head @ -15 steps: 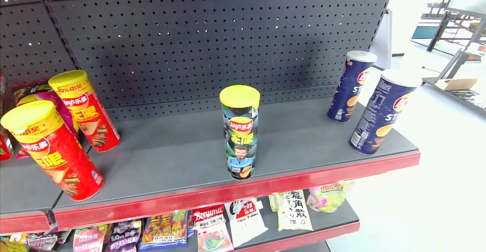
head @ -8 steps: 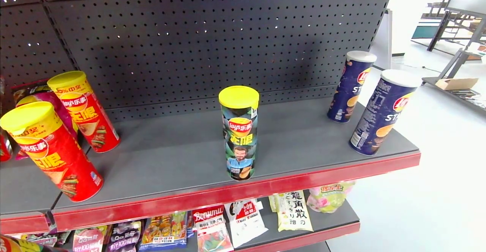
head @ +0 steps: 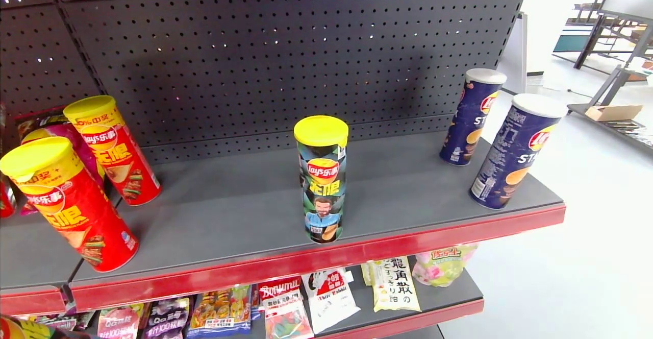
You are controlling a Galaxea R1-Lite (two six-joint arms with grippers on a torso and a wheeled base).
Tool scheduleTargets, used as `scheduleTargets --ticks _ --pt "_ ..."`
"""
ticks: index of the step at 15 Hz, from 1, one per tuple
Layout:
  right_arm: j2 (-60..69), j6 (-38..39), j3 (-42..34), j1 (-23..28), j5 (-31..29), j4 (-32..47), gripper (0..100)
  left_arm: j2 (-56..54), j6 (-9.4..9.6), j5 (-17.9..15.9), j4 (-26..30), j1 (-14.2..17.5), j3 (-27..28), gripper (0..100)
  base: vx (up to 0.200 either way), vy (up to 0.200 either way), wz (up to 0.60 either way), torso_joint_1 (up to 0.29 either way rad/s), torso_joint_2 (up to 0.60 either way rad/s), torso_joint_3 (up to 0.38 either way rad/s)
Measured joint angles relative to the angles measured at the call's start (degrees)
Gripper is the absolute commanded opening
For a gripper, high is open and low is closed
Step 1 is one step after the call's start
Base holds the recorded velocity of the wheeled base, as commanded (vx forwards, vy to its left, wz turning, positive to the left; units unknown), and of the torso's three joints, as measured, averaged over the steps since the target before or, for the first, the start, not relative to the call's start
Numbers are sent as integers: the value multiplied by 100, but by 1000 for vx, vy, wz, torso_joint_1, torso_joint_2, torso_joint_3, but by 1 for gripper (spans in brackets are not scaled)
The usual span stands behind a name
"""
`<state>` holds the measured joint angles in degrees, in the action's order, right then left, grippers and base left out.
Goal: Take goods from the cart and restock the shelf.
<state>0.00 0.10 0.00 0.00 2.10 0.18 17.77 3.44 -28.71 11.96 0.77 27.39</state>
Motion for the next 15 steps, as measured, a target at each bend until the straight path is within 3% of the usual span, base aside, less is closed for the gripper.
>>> scheduleTargets --ticks 15 --pt "0 0 0 0 0 0 100 -24 -18 -33 7 0 69 0 0 0 0 0 0 0"
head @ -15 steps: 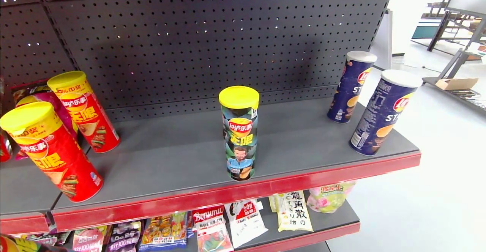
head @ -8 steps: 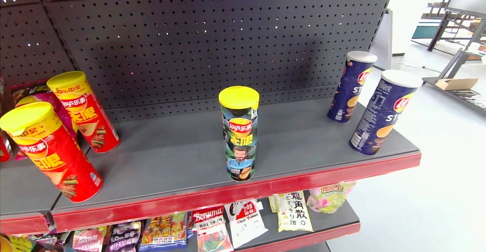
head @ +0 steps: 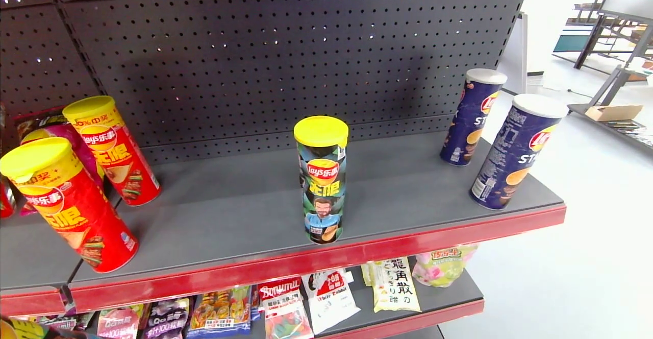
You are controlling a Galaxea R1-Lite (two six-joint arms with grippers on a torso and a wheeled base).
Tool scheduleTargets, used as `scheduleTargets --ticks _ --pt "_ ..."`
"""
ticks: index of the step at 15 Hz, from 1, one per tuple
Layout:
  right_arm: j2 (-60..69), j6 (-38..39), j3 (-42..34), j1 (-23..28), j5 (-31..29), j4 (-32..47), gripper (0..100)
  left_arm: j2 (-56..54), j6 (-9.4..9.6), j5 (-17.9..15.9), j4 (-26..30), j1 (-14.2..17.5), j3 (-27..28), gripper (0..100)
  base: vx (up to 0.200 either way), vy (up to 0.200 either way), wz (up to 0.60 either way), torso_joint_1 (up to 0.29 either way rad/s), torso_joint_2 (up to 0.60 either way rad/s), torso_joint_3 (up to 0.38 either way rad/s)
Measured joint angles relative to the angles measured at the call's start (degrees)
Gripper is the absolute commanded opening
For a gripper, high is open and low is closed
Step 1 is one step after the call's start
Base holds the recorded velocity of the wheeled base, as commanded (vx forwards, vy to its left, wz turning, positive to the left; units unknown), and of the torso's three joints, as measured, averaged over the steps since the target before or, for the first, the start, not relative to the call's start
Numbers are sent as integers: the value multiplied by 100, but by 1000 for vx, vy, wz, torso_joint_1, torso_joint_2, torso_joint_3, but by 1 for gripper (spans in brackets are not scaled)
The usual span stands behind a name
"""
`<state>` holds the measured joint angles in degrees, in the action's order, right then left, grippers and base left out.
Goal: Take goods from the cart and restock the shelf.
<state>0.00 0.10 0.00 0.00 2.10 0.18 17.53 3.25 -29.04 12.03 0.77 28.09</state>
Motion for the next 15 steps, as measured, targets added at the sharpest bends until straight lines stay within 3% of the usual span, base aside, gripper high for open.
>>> scheduleTargets --ticks 4,7,10,15 --pt "0 0 0 0 0 0 100 -1 0 -277 0 0 -22 0 0 0 0 0 0 0" --pt "0 0 0 0 0 0 100 27 0 -747 1 0 -11 0 0 0 0 0 0 0" --pt "0 0 0 0 0 -2 100 247 18 -752 -77 0 27 0 0 0 0 0 0 0" --pt "0 0 0 0 0 0 100 1866 128 -455 -1736 -106 118 0 0 0 0 0 0 0"
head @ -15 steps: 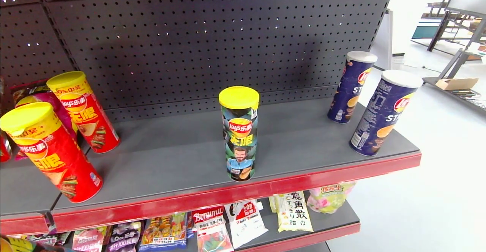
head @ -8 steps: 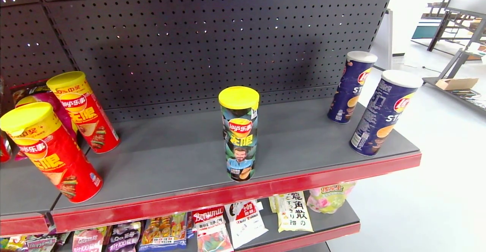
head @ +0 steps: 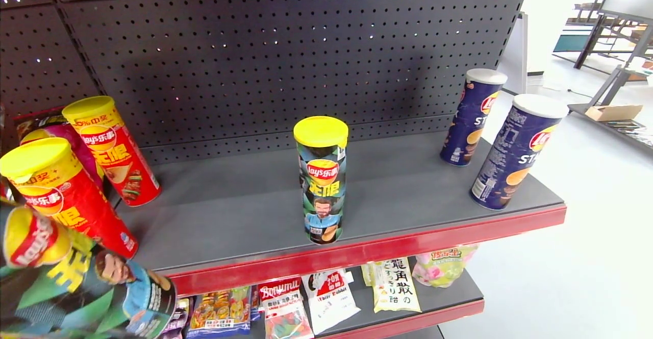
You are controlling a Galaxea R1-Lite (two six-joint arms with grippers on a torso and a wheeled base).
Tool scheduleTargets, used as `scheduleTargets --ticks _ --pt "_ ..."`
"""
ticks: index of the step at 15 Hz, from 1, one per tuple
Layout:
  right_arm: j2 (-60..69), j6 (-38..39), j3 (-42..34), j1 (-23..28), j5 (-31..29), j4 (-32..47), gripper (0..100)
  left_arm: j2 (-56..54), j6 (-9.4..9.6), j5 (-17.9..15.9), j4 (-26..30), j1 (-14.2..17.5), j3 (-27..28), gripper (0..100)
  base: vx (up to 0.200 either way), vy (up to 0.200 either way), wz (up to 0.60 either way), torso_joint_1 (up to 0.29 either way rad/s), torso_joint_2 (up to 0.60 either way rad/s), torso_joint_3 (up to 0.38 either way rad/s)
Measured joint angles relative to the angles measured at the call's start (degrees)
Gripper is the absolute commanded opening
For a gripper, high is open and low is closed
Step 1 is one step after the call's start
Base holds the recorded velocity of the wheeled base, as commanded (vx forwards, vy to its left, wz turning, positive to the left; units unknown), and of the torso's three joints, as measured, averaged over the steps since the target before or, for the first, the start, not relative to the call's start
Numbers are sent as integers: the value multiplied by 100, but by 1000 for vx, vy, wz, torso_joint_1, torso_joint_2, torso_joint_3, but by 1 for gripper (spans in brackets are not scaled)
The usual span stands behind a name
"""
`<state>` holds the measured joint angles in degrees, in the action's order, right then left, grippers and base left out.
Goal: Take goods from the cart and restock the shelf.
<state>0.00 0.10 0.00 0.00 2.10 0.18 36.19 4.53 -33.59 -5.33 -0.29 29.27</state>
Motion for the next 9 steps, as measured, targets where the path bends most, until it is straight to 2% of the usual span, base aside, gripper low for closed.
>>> scheduleTargets --ticks 3,5,7,9 --pt "0 0 0 0 0 0 100 1421 26 113 -816 -323 157 0 0 0 0 0 0 0" --pt "0 0 0 0 0 0 100 2450 39 129 -1290 -592 471 0 0 0 0 0 0 0" --pt "0 0 0 0 0 -2 100 3434 48 134 -1684 -835 942 0 0 0 0 0 0 0" --pt "0 0 0 0 0 0 100 4398 50 134 -1892 -1031 1664 0 0 0 0 0 0 0"
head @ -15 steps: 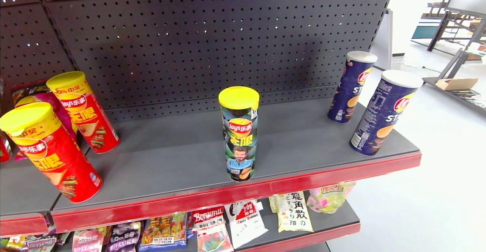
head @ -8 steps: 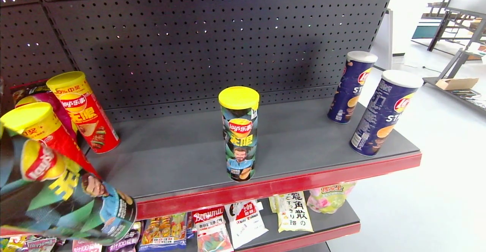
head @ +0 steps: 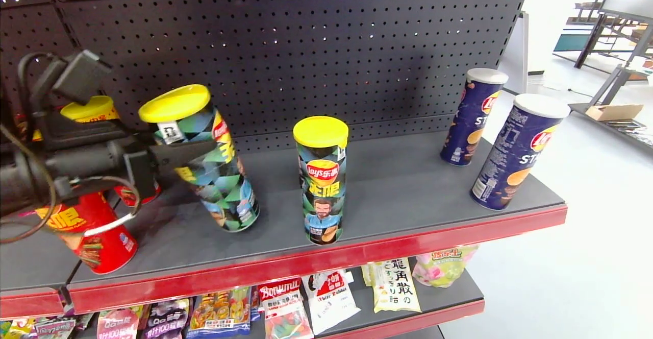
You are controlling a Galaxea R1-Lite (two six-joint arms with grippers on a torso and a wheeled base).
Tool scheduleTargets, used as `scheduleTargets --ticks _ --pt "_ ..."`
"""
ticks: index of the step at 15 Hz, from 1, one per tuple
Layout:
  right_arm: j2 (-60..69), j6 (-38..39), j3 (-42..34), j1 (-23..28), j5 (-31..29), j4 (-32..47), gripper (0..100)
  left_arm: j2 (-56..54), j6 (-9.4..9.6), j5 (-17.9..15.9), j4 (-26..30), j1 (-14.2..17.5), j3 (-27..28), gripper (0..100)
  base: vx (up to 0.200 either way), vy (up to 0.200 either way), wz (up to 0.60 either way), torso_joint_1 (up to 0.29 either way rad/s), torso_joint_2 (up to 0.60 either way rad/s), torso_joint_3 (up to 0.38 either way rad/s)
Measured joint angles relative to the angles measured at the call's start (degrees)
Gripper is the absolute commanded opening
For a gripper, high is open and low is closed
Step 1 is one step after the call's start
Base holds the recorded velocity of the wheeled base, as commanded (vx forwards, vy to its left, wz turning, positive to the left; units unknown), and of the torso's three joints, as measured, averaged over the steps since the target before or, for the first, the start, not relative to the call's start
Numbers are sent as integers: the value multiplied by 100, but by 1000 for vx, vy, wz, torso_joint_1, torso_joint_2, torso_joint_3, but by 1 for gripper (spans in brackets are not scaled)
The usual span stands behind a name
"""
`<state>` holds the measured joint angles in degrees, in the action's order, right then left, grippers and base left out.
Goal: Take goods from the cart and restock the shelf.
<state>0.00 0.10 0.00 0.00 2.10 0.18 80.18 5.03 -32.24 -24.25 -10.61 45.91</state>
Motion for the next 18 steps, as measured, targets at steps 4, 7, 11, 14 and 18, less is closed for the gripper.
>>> scheduleTargets --ticks 4,7,11,14,18 --pt "0 0 0 0 0 0 100 1510 123 -68 -104 -247 1412 0 0 0 0 0 0 0" --pt "0 0 0 0 0 0 100 2252 200 52 -115 -483 2091 0 0 0 0 0 0 0" --pt "0 0 0 0 0 -2 100 2856 196 121 -121 -669 2708 0 0 0 0 0 0 0" --pt "0 0 0 0 0 0 100 3165 205 132 -121 -714 3049 0 0 0 0 0 0 0" --pt "0 0 0 0 0 0 100 3390 233 132 -121 -769 3146 0 0 0 0 0 0 0"
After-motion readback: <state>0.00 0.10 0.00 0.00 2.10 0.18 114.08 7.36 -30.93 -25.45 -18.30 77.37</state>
